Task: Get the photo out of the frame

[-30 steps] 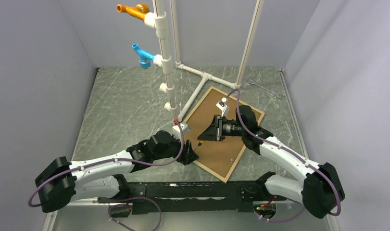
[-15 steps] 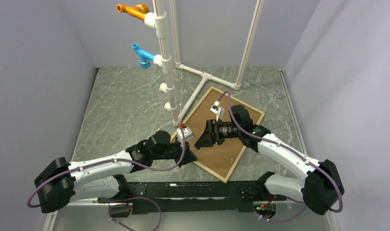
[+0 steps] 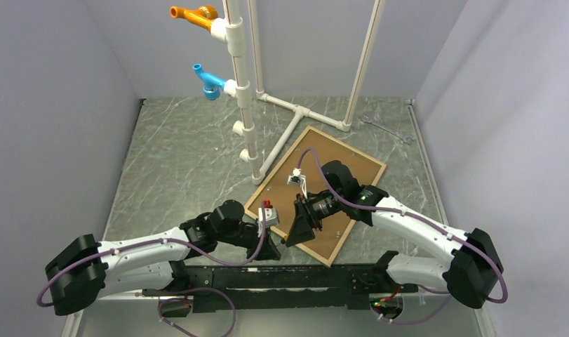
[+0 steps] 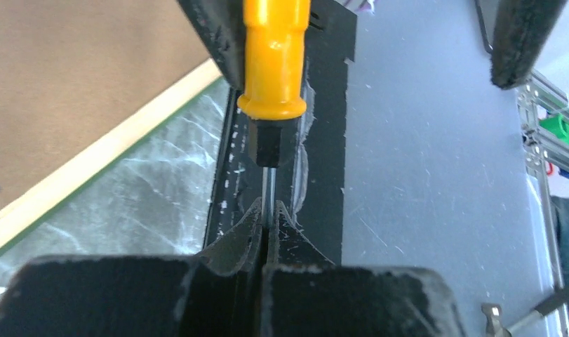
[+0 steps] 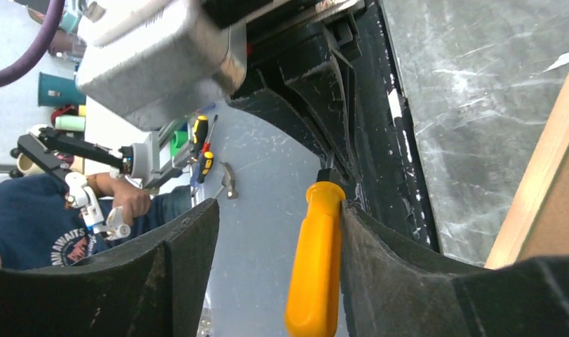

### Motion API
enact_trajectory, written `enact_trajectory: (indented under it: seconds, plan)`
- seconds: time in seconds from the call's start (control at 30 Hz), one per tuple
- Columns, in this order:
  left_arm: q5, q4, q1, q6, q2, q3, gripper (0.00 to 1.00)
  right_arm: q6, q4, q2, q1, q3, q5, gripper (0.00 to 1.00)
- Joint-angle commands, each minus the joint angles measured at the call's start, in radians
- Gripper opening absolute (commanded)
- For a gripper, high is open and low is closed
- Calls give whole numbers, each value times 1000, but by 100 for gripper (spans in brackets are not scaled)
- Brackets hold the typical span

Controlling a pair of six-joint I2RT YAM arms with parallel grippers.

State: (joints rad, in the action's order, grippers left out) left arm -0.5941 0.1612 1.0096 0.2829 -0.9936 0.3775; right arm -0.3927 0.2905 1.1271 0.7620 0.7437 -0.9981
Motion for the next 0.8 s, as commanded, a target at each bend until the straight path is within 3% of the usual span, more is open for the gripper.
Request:
enact_trajectory:
  seconds: [0.0,0.2,0.43,0.5,0.6,0.63,0.77]
  plan:
    - [-93,94,2,-10,-35,6,0,27,-7,23,43,16,-89,64]
    - [-98,80,2,-21,-14,-4,0,67,78,55,90,32,4,63]
    - [-85,39,2,-34,10,2,0,72,76,85,95,34,0,49]
    - [-74,36,1,-32,19,2,0,72,73,85,101,33,-4,38]
    - [-59,41,2,-26,29,1,0,70,67,89,118,29,-3,4]
    - [-52,43,2,-22,32,1,0,72,75,92,124,31,8,0]
    - [-6,29,1,-9,46,12,0,70,78,94,134,25,53,0]
